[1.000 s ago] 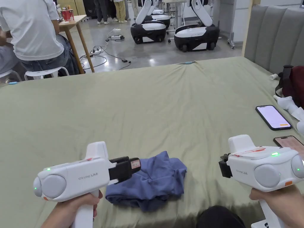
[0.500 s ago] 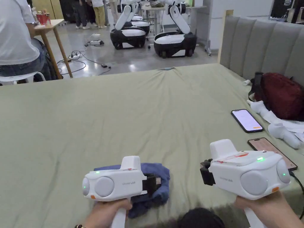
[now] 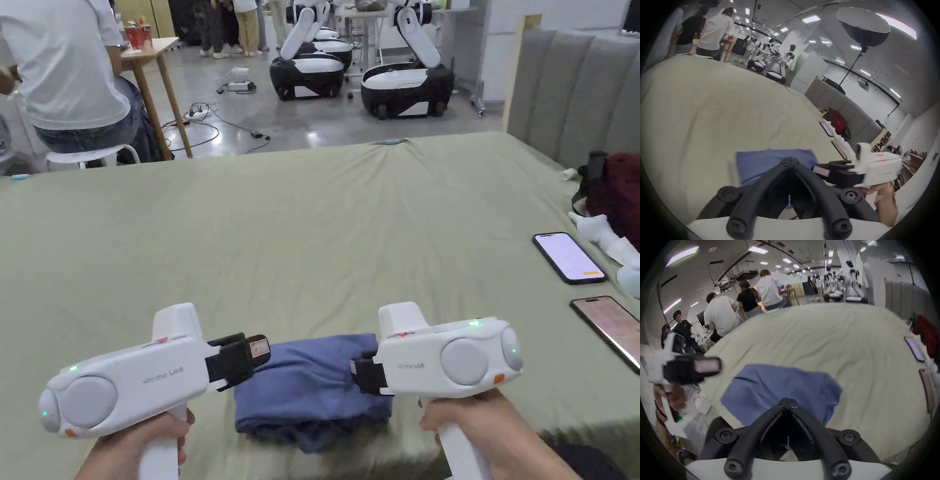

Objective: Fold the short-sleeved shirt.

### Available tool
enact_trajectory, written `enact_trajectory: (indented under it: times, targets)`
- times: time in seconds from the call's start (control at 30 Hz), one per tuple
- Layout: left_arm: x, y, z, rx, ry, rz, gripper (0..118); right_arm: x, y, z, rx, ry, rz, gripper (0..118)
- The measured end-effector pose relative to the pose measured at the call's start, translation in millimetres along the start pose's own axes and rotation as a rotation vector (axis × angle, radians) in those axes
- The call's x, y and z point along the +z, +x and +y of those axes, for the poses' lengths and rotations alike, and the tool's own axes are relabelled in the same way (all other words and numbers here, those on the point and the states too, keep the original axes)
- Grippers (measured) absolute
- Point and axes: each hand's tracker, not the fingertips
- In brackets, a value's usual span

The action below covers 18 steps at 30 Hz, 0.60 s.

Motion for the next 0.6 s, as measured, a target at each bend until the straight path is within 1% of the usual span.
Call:
enact_trajectory:
  times: [0.03, 0.07, 0.1, 0.13, 0.17, 0.2, 0.27, 0.3, 0.37, 0.47, 0.5, 0.6]
  targets:
    - [5, -6, -1, 0.008, -0.001, 0.01, 6, -10, 2, -4, 0.007, -0.026, -0.042, 0]
    - [8, -14, -1, 0.026, -0.002, 0.018, 23, -20, 5, -10, 0.021, -0.031, -0.069, 0]
    - [10, -21, -4, 0.038, -0.006, 0.021, 45, -19, 8, -16, -0.004, -0.01, -0.064, 0]
    - [11, -26, -7, 0.051, -0.007, 0.019, 75, -18, 12, -18, -0.042, 0.016, -0.039, 0]
    - [10, -30, -12, 0.056, -0.012, 0.019, 113, -13, 14, -17, -0.092, 0.024, -0.011, 0]
    - [5, -32, -17, 0.068, -0.023, 0.027, 118, -9, 15, -13, -0.098, 0.011, -0.009, 0]
    - [0, -39, -24, 0.088, -0.023, 0.011, 114, -5, 12, -13, -0.076, 0.007, -0.02, 0]
    - [-5, -42, -25, 0.137, -0.032, 0.007, 113, -4, 10, -13, -0.065, 0.006, -0.025, 0]
    - [-17, -40, -30, 0.185, -0.078, 0.016, 113, -8, 7, -14, -0.043, 0.01, -0.043, 0]
    - [-46, -54, -36, 0.202, -0.104, 0.031, 113, -7, 5, -14, -0.028, 0.014, -0.054, 0]
    - [-56, -56, -38, 0.212, -0.127, 0.027, 111, -6, 4, -16, -0.029, 0.016, -0.056, 0]
    - [-74, -54, -38, 0.198, -0.099, 0.01, 106, -5, 4, -16, -0.036, 0.018, -0.055, 0]
